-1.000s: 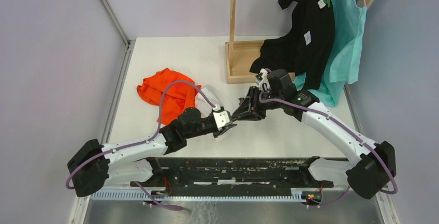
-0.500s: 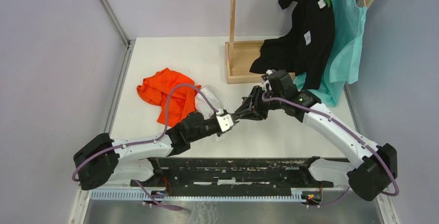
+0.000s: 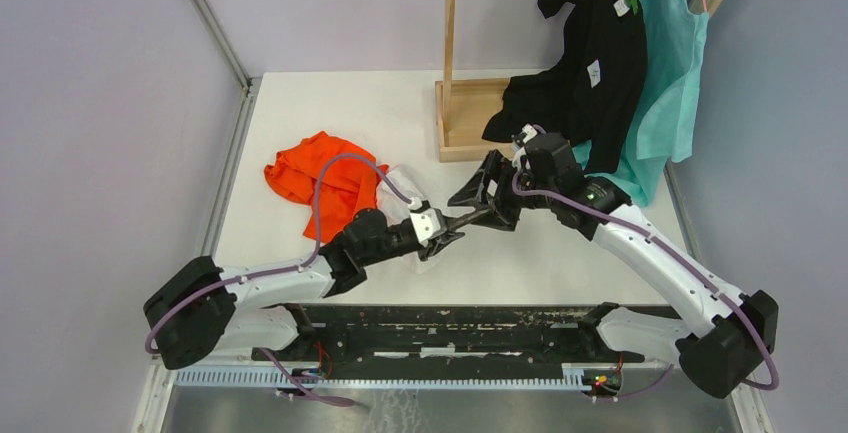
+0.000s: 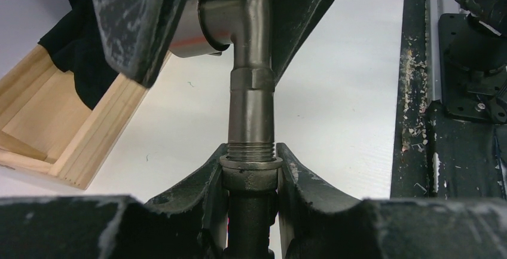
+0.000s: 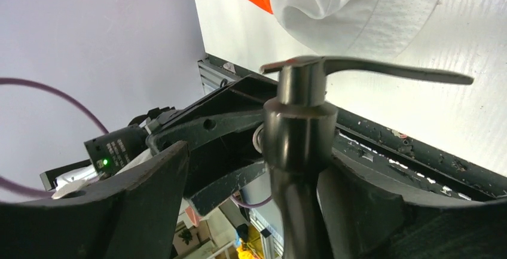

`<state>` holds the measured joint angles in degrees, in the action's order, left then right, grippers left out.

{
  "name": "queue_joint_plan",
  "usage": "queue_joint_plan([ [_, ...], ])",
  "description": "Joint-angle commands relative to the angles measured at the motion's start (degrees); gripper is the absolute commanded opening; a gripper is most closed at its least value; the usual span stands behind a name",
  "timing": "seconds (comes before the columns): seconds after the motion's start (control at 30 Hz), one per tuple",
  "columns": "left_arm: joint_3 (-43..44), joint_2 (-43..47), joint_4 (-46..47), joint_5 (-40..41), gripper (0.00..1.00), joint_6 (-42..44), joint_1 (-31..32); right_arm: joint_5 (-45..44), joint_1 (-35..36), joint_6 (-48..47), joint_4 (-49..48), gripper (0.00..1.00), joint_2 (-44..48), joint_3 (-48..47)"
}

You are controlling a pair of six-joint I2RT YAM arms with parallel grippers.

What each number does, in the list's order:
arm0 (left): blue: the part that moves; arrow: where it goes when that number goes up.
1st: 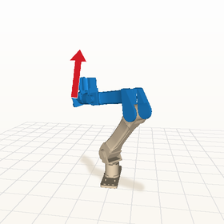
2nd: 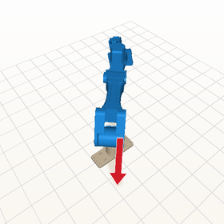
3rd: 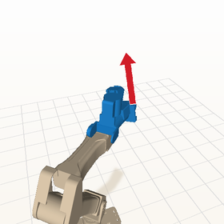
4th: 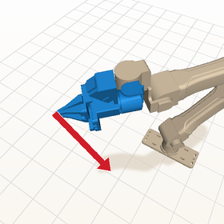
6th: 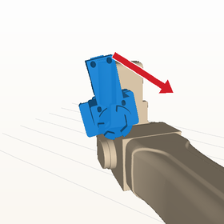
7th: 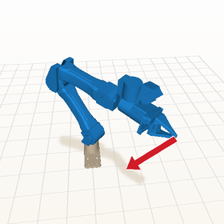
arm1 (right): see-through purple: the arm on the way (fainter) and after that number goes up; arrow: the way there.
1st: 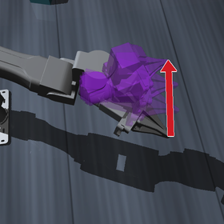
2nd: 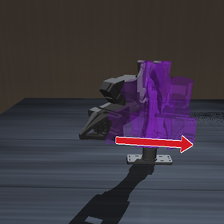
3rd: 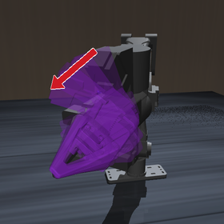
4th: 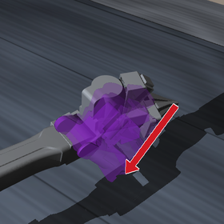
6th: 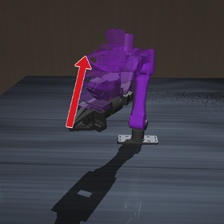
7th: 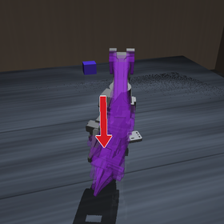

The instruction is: Install the water faucets

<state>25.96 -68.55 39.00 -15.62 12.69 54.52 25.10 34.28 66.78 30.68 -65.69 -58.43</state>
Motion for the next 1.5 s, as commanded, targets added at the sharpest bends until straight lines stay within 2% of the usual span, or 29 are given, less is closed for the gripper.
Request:
queue_joint_plan([
  [0.0,2.61,-0.44,8.05,-3.41,0.03,-4.4,-1.82,-1.3,0.12,-1.94,0.02,0.82,1.74,-3.13],
  [0.17,3.45,-1.66,9.01,-7.01,0.03,-9.12,-5.14,-1.04,0.1,-4.41,1.06,0.89,3.28,-3.61],
  [0.3,3.67,-2.34,10.56,-10.09,0.03,-12.51,-6.93,-0.51,0.09,-10.46,2.14,0.96,6.04,-6.05],
  [0.5,4.18,-1.84,10.0,-13.01,0.03,-14.08,-8.87,-0.85,0.15,-28.55,13.02,0.97,8.77,-12.85],
  [0.6,4.7,-1.06,10.17,-17.37,0.03,-17.06,-10.81,-0.71,0.08,-40.32,15.14,0.97,12.29,-12.57],
  [0.7,5.58,-0.15,9.98,-22.96,0.03,-21.17,-13.21,1.79,0.08,-51.03,8.17,0.94,20.22,-5.51],
  [0.77,5.83,1.23,9.91,-26.75,0.03,-23.4,-15.01,4.81,0.11,-56.67,-2.33,0.86,27.94,2.78],
  [0.8,6.02,1.78,9.88,-28.64,0.03,-24.65,-15.7,5.28,0.1,-59.06,-7.73,0.85,32.14,6.75],
  [0.87,6.96,3.09,7.96,-32.44,0.03,-26.11,-16.78,5.36,0.1,-63.95,-17.66,0.87,39.18,12.68],
  [0.97,11.55,4.09,-2.29,-37.58,0.03,-25.07,-17.38,3.77,0.1,-69.57,-21.35,0.93,44.39,15.68],
  [1.0,13.32,4.13,-7.41,-39.42,0.03,-24.5,-17.35,4.38,0.16,-71.67,-21.31,0.93,44.38,15.63],
  [1.07,15.96,3.85,-10.49,-43.98,0.03,-25.31,-17.64,5.82,0.09,-74.44,-21.62,0.94,43.45,15.15],
  [1.23,19.38,2.8,-11.71,-51.28,0.03,-30.11,-18.17,10.07,0.08,-81.53,-21.57,0.96,39.61,13.45],
  [1.47,21.46,1.6,-16.05,-57.18,0.03,-31.53,-18.24,16.76,0.13,-87.67,-18.62,0.97,33.52,9.32],
])
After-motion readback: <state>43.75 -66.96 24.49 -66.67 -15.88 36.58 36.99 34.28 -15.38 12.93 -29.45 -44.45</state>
